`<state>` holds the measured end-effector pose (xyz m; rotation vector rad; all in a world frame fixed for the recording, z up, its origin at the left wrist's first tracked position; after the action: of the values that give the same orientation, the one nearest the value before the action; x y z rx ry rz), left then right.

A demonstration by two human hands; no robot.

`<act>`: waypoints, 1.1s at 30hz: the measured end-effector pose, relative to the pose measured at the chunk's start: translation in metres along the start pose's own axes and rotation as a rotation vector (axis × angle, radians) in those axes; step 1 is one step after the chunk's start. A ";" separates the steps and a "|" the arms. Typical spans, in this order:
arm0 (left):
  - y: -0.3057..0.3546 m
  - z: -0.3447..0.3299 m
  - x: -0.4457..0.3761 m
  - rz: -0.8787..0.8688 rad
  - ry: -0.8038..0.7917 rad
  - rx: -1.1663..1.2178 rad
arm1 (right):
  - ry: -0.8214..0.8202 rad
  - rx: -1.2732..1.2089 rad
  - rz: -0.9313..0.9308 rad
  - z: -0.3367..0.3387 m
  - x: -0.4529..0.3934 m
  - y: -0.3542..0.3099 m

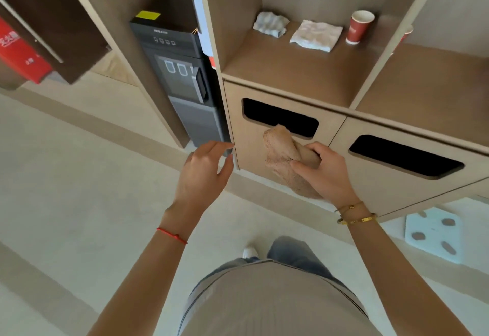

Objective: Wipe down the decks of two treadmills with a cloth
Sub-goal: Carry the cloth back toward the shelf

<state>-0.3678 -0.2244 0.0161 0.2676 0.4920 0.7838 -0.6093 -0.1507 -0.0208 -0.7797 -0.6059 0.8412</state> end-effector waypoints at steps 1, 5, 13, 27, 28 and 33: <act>-0.009 -0.001 -0.014 -0.013 -0.011 0.015 | 0.012 0.003 -0.006 -0.002 -0.013 -0.006; -0.041 -0.013 -0.069 -0.052 -0.026 0.054 | 0.049 0.022 -0.014 -0.009 -0.068 -0.023; -0.085 -0.051 -0.182 -0.079 -0.082 0.073 | 0.081 0.031 -0.047 -0.021 -0.187 -0.042; -0.140 -0.131 -0.328 -0.137 -0.140 0.099 | 0.203 0.051 -0.107 -0.033 -0.362 -0.039; -0.142 -0.135 -0.335 -0.146 -0.151 0.099 | 0.229 0.072 -0.109 -0.032 -0.369 -0.035; -0.156 -0.155 -0.363 -0.217 -0.211 0.065 | 0.328 0.190 -0.126 -0.024 -0.386 -0.010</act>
<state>-0.5726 -0.5880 -0.0625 0.3477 0.3403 0.5221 -0.7936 -0.4838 -0.0907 -0.6793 -0.2758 0.6273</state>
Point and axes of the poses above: each hand's wrist, its own x-axis away from the middle knuckle, its own z-axis out of the back of the hand, y = z × x, the point moved 2 cm from there along -x, towards the middle knuckle, and after that the axes turned 13 degrees about -z, right-handed, at the moved point
